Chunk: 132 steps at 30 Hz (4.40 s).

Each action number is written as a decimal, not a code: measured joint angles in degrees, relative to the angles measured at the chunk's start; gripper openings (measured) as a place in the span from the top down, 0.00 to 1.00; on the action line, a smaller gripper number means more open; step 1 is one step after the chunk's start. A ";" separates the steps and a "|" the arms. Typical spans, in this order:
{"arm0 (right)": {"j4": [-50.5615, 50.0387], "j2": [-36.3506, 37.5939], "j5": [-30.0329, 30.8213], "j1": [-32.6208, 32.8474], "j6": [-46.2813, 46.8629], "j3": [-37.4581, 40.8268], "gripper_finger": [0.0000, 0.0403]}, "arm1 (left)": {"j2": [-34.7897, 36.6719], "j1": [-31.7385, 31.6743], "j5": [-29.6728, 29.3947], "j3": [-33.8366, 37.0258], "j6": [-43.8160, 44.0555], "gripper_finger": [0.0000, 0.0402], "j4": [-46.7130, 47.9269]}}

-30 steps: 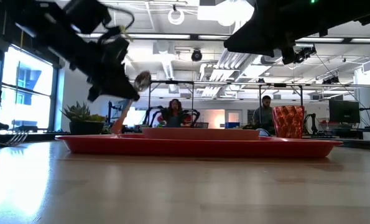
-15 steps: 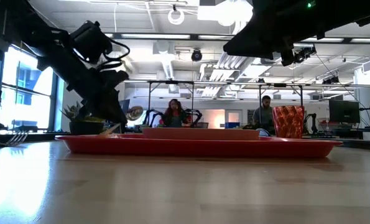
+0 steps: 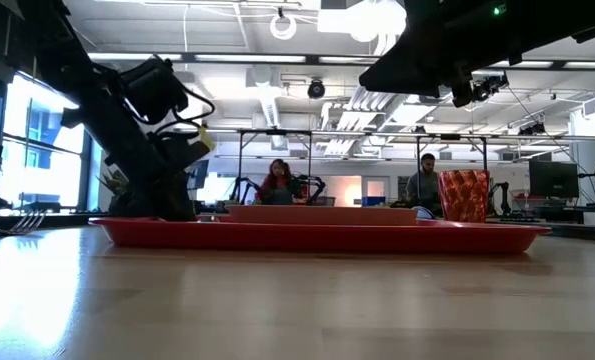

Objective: Pick and place plate/cup/fork/spoon on tray
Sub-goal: Put the orange spoon on the red serving tray, then put the orange fork on the red serving tray

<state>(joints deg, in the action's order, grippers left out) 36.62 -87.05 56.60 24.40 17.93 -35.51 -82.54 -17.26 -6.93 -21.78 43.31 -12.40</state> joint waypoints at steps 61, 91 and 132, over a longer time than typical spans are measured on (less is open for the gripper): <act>-11.38 -0.02 -3.87 -2.36 7.72 0.00 0.85 | -4.20 -6.56 -4.19 -23.08 -44.02 0.57 78.68; -13.50 -0.02 -9.69 -2.32 10.34 0.00 0.85 | -4.37 -15.01 3.56 -22.79 -34.58 0.58 83.09; -11.72 -0.01 -8.63 -2.14 10.11 0.00 0.85 | 5.79 -7.52 10.83 -21.56 -35.68 1.00 82.42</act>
<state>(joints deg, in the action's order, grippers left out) 24.89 -87.06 47.97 22.27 28.05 -35.51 -76.75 -24.78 3.90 -43.34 7.63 70.02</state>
